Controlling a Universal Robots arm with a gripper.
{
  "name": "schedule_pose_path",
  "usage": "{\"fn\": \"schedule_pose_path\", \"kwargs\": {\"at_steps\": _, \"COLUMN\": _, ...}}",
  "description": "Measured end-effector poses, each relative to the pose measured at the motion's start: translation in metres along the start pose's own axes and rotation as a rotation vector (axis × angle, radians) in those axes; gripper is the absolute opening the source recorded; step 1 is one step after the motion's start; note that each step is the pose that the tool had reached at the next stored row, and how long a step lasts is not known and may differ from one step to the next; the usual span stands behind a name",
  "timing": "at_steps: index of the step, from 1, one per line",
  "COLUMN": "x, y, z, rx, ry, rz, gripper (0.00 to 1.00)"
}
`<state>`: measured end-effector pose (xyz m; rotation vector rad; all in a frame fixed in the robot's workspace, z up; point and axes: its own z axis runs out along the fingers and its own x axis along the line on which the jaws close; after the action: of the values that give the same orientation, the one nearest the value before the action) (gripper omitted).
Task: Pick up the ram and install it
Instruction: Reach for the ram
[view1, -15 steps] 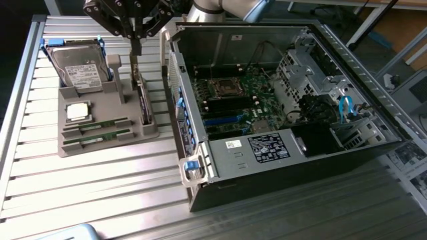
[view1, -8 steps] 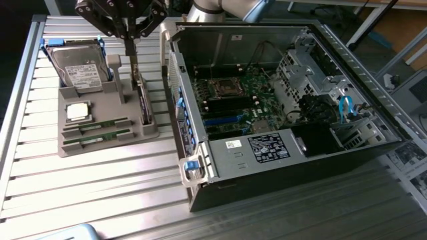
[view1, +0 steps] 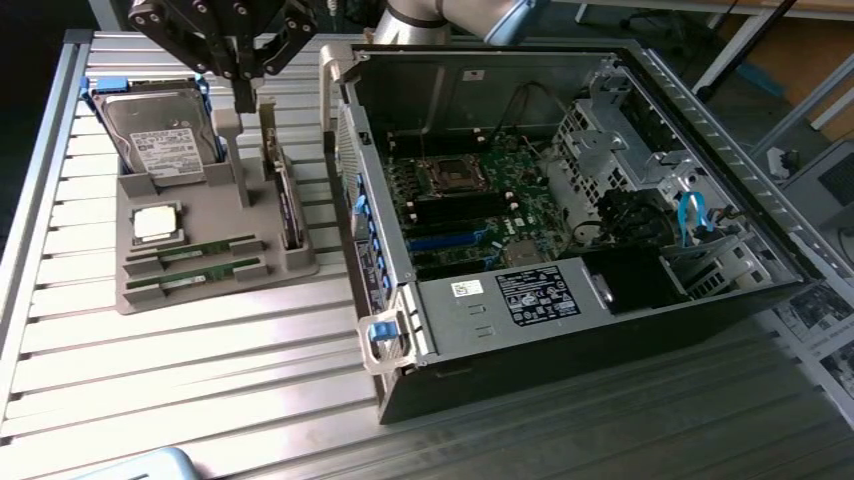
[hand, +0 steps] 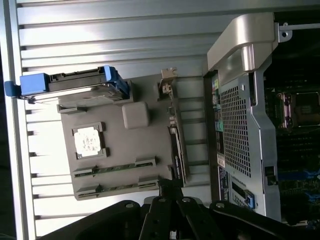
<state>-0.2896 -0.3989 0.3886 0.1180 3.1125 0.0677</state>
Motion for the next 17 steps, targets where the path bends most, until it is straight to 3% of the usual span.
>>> {"fn": "schedule_pose_path", "kwargs": {"at_steps": 17, "x": 0.028, "y": -0.0022, "z": 0.0003, "rx": 0.0000, "ry": 0.0000, "rz": 0.000, "gripper": 0.11}}
